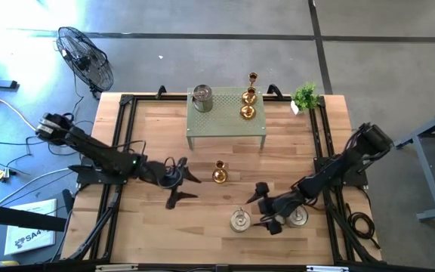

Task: Pick & Place candle stick holders
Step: Put the left silver scented candle on the shelf

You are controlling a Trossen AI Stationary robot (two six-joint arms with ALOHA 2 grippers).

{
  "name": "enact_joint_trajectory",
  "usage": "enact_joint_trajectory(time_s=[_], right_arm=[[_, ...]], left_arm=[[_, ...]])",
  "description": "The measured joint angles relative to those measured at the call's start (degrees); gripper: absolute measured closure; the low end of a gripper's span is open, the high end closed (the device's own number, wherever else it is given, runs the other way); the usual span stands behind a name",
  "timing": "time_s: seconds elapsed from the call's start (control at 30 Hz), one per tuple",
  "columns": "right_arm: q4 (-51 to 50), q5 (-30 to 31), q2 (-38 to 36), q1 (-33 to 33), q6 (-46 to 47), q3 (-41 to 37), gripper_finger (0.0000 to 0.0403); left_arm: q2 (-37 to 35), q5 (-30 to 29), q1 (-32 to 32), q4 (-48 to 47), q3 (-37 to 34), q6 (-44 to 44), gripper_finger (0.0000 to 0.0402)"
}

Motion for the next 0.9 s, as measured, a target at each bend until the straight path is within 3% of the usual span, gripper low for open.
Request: enact_joint_trajectory(time_s=[0.4,0.67,0.9], right_arm=[[-2.1,-3.91,8.88,0.09,4.64,8.59,0.0008],[-3.69,-4.94,15.87,0.15,4.51,16.95,0.0006],[-8.02,-5.89,17.13,0.02,4.9,21.43,0.0007]], left_arm=[[0.19,-3.17,-9.48,9.28,-4.34,-2.51,0.0152],[4.57,-14.15,-17.31,17.95,-7.39,-3.59,0.0152],[6.58,-15.02,-17.78,20.94,-7.39,-3.45,0.0152]])
